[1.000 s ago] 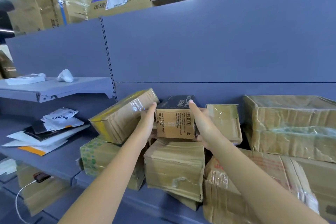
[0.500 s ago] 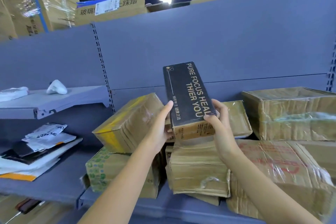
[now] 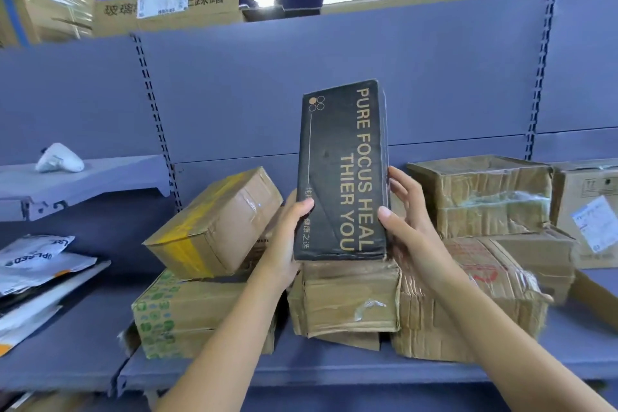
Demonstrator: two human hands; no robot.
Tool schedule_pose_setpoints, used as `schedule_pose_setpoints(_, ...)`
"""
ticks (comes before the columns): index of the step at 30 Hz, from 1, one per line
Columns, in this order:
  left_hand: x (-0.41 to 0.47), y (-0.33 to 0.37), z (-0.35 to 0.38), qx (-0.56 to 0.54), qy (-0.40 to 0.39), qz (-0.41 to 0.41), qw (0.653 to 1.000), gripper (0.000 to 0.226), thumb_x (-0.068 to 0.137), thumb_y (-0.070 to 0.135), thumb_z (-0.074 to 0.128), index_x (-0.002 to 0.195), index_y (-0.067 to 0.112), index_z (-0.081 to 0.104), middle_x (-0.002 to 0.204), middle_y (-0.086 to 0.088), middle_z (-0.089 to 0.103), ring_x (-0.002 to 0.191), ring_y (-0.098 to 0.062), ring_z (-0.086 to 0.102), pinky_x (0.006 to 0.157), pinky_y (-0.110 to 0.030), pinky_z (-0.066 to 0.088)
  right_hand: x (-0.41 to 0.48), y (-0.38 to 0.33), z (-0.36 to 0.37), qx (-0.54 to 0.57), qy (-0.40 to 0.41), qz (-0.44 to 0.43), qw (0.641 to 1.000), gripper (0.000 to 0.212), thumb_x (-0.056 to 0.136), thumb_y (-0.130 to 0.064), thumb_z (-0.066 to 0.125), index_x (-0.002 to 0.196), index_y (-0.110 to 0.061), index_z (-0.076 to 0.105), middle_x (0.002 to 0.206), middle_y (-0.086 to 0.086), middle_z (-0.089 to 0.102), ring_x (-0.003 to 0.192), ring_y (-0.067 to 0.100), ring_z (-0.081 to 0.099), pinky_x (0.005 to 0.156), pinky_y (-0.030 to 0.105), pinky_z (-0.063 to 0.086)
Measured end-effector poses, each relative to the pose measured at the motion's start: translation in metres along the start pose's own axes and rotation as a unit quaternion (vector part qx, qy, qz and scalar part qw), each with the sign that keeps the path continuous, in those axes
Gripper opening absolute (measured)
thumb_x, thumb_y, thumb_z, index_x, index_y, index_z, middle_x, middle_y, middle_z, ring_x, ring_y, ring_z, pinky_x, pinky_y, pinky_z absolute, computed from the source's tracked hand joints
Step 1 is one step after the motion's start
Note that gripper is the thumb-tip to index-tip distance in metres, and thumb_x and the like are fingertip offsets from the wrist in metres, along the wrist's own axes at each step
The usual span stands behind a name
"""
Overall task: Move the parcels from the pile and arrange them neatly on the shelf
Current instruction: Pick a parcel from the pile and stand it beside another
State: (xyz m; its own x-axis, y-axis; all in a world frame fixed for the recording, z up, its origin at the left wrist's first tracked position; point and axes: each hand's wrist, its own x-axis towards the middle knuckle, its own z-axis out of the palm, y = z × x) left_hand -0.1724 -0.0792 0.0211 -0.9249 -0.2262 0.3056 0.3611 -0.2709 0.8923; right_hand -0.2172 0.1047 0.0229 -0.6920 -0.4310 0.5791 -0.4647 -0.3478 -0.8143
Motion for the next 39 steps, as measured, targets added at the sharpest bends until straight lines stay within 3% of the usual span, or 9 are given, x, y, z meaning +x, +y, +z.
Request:
schedule_pose_setpoints(4,-0.008,0.002,0.019,-0.03,0.004,-0.009,1.0,0.046,0.075,0.029,0.062,0.119,0.014,0.063,0.108,-0.008,0.072,0.096,-0.023,0.068,0.076,-0.035,0.056,-0.011,-0.018,-0.008,-0.021,0.017,-0.011,1.0,0.093,0.063,-0.045,0.072,0.144,-0.034,0.026,0.138,-0.023,0.038,0.113,-0.017,0.051,0.088,0.013,0.049)
schedule_pose_setpoints(7,-0.011,-0.002,0.033,-0.05,0.004,-0.044,0.998,0.034,0.079,0.03,0.056,0.104,0.01,0.068,0.095,-0.009,0.073,0.091,-0.026,0.066,0.08,-0.038,0.052,-0.023,-0.032,-0.014,-0.111,0.06,-0.014,0.992,0.106,0.058,-0.05,0.076,0.146,-0.037,0.019,0.143,-0.02,0.029,0.132,-0.004,0.039,0.107,0.028,0.04)
schedule_pose_setpoints(13,-0.015,-0.021,0.063,-0.103,-0.056,-0.081,0.99,0.039,0.072,0.022,0.054,0.104,0.006,0.07,0.108,-0.017,0.065,0.103,-0.032,0.057,0.099,-0.049,0.039,-0.052,-0.044,-0.022,-0.399,0.103,-0.205,0.888,0.102,0.063,-0.049,0.07,0.147,-0.029,0.016,0.139,-0.018,0.019,0.13,-0.018,0.017,0.093,-0.005,0.026)
schedule_pose_setpoints(17,-0.023,-0.022,0.076,-0.042,-0.058,-0.066,0.995,0.043,0.085,0.034,0.051,0.116,0.007,0.061,0.114,-0.013,0.064,0.103,-0.027,0.062,0.093,-0.046,0.045,-0.056,-0.044,-0.046,-0.3,0.077,-0.171,0.935,0.091,0.064,-0.049,0.067,0.142,-0.033,0.024,0.14,-0.011,0.024,0.134,-0.011,0.02,0.102,0.001,0.024)
schedule_pose_setpoints(20,-0.034,-0.023,0.087,0.053,-0.06,-0.026,0.996,0.059,0.09,0.05,0.046,0.137,0.015,0.05,0.127,-0.003,0.064,0.116,-0.019,0.06,0.099,-0.042,0.046,-0.056,-0.04,-0.069,-0.058,0.064,-0.045,0.995,0.075,0.064,-0.031,0.066,0.13,-0.046,0.035,0.131,-0.005,0.05,0.121,0.009,0.052,0.097,0.033,0.049)
schedule_pose_setpoints(23,-0.046,-0.026,0.099,0.133,-0.087,0.062,0.985,0.069,0.081,0.053,0.065,0.142,0.037,0.039,0.143,0.009,0.051,0.132,-0.01,0.047,0.107,-0.038,0.039,-0.053,-0.038,-0.085,0.148,0.087,0.074,0.982,0.048,0.069,-0.021,0.055,0.116,-0.028,0.05,0.088,-0.006,0.072,0.076,0.012,0.07,0.06,0.032,0.057)
schedule_pose_setpoints(26,-0.054,-0.03,0.12,0.181,-0.078,0.113,0.974,0.081,0.064,0.061,0.076,0.135,0.052,0.037,0.143,0.023,0.045,0.131,0.003,0.043,0.099,-0.018,0.043,-0.055,-0.031,-0.092,0.193,0.132,0.175,0.956,0.02,0.091,-0.027,0.051,0.109,-0.019,0.056,0.08,0.0,0.071,0.071,0.018,0.068,0.063,0.033,0.052)
schedule_pose_setpoints(33,-0.06,-0.053,0.16,0.293,0.011,0.208,0.933,0.082,0.073,0.031,0.077,0.134,0.055,0.026,0.141,0.031,0.038,0.13,0.011,0.036,0.107,-0.017,0.034,-0.061,-0.035,-0.106,-0.049,0.12,0.096,0.987,0.103,0.061,-0.076,0.065,0.144,-0.053,0.008,0.147,-0.011,0.026,0.135,0.012,0.033,0.108,0.042,0.036)
schedule_pose_setpoints(39,-0.064,-0.068,0.19,0.236,-0.041,0.236,0.942,0.06,0.079,0.043,0.063,0.136,0.035,0.046,0.138,0.017,0.051,0.131,-0.006,0.045,0.106,-0.028,0.039,-0.07,-0.041,-0.133,0.091,0.172,0.125,0.973,0.079,0.063,-0.034,0.085,0.13,-0.036,0.042,0.123,0.003,0.064,0.104,0.023,0.067,0.09,0.047,0.054)
